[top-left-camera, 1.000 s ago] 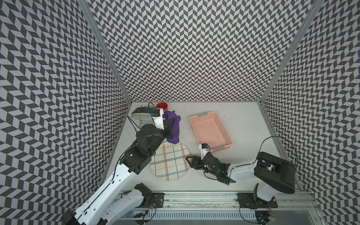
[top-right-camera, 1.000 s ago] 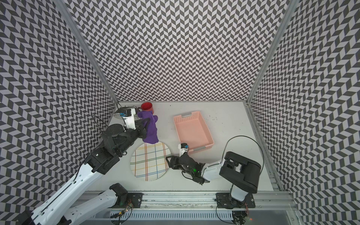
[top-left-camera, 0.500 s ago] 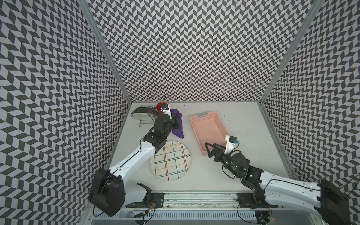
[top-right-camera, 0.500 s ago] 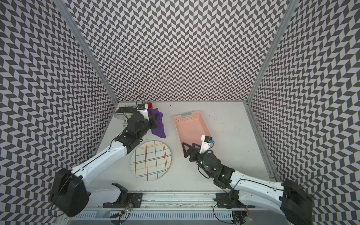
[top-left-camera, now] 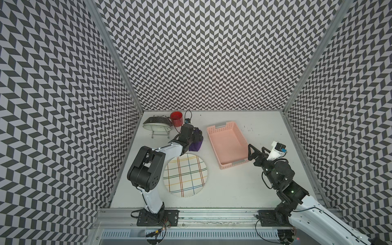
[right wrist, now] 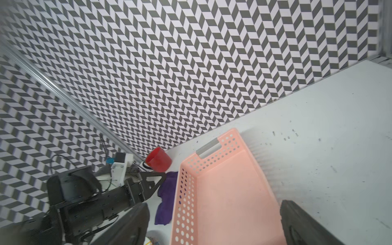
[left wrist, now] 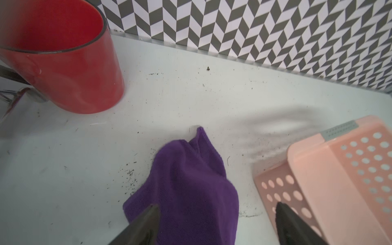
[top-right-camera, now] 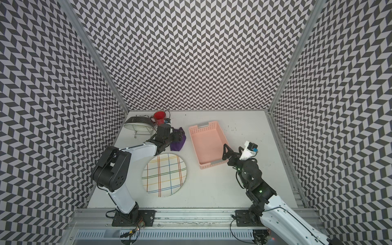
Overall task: Wipe the wet plate dry
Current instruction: Place the towel at the center of the board, then reset both arms
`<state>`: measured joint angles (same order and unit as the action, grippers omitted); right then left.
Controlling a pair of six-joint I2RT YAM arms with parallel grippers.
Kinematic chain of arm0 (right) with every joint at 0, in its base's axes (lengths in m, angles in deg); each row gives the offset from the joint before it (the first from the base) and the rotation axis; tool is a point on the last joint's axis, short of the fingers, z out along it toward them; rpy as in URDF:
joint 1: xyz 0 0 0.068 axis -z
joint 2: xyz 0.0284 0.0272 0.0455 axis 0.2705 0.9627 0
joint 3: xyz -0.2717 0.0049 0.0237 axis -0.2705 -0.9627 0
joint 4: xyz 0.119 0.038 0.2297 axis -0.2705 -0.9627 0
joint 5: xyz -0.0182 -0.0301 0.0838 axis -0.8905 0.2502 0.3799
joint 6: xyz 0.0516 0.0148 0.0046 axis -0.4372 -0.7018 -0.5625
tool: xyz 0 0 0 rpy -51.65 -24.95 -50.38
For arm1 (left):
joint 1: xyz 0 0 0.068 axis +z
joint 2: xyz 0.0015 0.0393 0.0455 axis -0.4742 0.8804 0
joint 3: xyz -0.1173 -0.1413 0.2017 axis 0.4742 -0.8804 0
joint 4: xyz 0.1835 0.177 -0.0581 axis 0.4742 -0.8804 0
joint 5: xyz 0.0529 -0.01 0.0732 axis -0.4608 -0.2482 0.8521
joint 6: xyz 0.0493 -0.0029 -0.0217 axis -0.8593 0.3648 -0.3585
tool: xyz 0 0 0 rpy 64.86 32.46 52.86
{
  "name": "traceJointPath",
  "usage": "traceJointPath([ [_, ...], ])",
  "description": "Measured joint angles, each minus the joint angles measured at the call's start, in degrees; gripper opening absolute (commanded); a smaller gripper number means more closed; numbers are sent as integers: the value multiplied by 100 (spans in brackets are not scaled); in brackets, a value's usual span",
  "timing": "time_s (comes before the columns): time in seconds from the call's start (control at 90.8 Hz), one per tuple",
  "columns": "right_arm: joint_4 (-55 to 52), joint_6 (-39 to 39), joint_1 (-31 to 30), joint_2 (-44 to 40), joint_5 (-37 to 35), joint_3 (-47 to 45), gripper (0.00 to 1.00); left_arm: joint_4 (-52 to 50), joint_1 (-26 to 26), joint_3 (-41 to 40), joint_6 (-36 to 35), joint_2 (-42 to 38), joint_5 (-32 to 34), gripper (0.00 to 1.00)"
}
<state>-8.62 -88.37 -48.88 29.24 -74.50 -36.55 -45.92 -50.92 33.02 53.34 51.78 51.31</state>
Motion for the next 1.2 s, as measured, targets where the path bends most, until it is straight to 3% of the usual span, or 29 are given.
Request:
traceJointPath([
  [0.143,-140,354,352,-37,-173,166,100,72,-24,-485,140,-577,-76,100],
  [0.353,378,739,1045,247,-625,142,100,328,-85,-1449,35,-3126,219,100],
  [0.496,1283,820,1906,1123,-793,15,100,925,-87,-2297,-439,-4734,800,100],
  [0.617,2105,861,2503,2341,-791,-107,100,1628,-24,-3403,-1021,-5563,1305,100],
  [0.903,3399,1596,2824,4935,-772,310,100,2938,466,-4577,-2013,-5434,1814,100],
  [1.201,5110,2420,2686,5320,-634,-57,100,3696,944,-4673,-2363,-4857,1784,100],
])
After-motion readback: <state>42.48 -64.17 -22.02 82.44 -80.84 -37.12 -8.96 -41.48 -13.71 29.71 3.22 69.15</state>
